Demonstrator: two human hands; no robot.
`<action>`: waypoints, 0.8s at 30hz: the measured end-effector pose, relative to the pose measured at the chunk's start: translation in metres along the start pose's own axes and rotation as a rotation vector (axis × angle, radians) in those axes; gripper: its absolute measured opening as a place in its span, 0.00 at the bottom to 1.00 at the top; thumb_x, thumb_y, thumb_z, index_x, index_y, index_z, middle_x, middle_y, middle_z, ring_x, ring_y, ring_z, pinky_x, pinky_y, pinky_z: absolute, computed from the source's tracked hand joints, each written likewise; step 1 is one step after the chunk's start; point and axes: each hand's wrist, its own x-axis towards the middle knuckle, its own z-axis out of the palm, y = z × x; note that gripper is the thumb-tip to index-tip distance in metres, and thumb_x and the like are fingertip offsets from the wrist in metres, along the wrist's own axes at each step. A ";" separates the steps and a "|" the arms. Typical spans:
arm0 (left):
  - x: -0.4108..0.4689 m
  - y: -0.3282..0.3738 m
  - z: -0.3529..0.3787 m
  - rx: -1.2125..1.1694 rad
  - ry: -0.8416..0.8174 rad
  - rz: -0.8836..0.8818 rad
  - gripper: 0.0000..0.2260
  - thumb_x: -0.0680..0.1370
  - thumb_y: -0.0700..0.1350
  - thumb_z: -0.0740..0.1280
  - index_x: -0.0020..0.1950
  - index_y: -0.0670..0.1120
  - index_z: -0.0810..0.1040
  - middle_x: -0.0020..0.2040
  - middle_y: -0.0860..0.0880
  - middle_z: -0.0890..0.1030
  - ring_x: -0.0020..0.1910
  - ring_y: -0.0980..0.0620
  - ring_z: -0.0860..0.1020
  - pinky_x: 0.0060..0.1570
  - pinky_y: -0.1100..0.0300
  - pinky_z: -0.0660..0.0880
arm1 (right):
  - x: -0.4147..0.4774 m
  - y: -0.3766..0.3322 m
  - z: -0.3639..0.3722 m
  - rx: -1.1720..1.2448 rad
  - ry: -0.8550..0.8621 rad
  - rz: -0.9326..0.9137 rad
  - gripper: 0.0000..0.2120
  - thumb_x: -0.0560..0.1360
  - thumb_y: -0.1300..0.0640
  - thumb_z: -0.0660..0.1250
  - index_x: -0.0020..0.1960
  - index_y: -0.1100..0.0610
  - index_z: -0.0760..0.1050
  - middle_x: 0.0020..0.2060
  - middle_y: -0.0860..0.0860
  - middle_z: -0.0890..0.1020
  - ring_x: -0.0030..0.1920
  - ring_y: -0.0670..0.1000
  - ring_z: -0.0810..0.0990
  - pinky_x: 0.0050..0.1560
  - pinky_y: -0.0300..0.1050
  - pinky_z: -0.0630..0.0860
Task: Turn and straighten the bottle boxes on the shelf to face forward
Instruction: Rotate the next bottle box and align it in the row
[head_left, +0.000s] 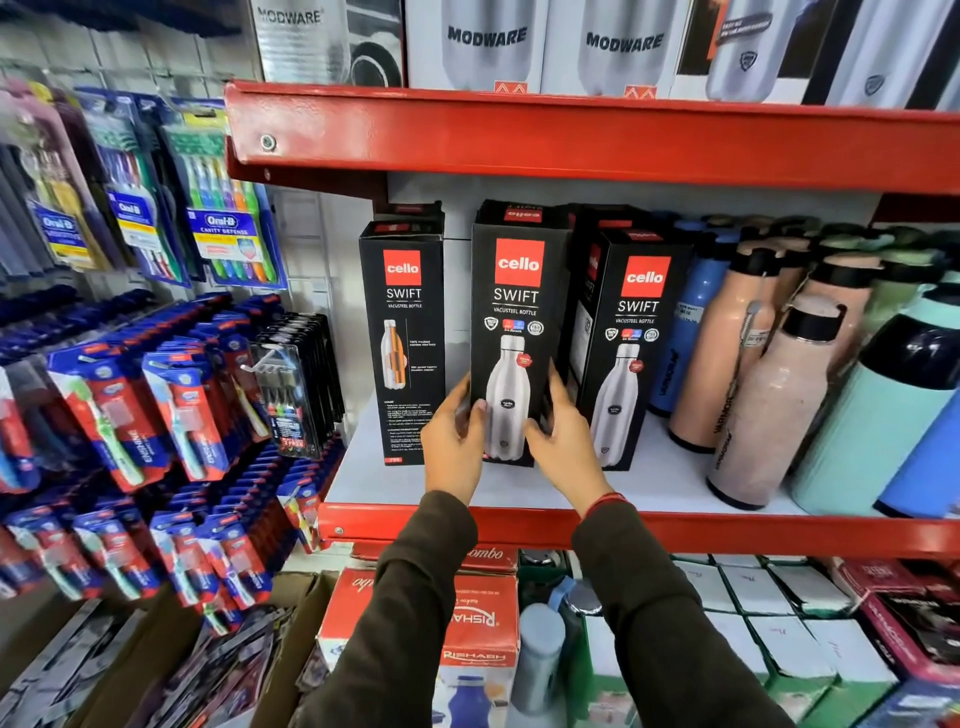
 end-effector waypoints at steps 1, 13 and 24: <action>0.000 -0.001 0.001 0.016 0.012 -0.008 0.19 0.81 0.40 0.65 0.72 0.45 0.72 0.56 0.53 0.80 0.52 0.70 0.79 0.51 0.82 0.70 | 0.001 0.000 0.001 -0.019 0.007 0.005 0.39 0.76 0.68 0.62 0.80 0.47 0.49 0.68 0.51 0.74 0.59 0.41 0.76 0.55 0.25 0.70; -0.004 -0.014 0.010 0.133 0.024 -0.051 0.22 0.80 0.35 0.62 0.74 0.47 0.70 0.65 0.45 0.79 0.63 0.53 0.77 0.60 0.74 0.67 | -0.004 0.014 0.013 -0.040 0.078 0.052 0.34 0.77 0.69 0.62 0.78 0.52 0.55 0.69 0.58 0.75 0.69 0.55 0.73 0.69 0.46 0.68; -0.003 -0.013 0.013 0.114 0.023 -0.087 0.22 0.80 0.35 0.62 0.74 0.48 0.70 0.65 0.44 0.80 0.65 0.50 0.77 0.64 0.63 0.68 | -0.008 0.015 0.021 0.012 0.207 0.070 0.28 0.77 0.67 0.65 0.74 0.53 0.65 0.63 0.59 0.79 0.65 0.56 0.77 0.68 0.54 0.73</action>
